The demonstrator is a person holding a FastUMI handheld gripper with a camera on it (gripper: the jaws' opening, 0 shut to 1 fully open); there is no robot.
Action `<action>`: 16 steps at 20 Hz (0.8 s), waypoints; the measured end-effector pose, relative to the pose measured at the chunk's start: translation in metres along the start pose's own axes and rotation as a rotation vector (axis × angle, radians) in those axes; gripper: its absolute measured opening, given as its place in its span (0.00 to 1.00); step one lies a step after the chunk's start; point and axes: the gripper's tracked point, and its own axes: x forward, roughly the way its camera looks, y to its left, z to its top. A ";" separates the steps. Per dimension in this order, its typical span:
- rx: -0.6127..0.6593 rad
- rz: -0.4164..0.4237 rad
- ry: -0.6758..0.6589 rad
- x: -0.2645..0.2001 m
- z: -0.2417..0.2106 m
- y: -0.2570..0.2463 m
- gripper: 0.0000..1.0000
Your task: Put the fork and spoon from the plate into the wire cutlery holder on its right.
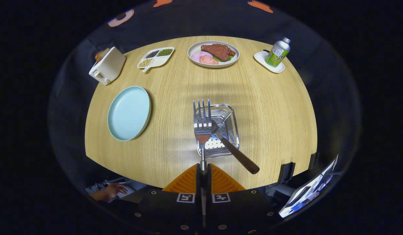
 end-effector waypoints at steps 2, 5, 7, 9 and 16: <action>-0.015 0.008 0.035 0.016 -0.016 -0.001 0.05; -0.039 0.029 0.089 0.008 -0.011 -0.004 0.05; -0.059 0.019 0.099 0.008 -0.009 -0.008 0.06; -0.067 0.026 0.110 0.005 -0.008 -0.008 0.08; -0.046 0.074 0.072 -0.006 0.010 -0.003 0.12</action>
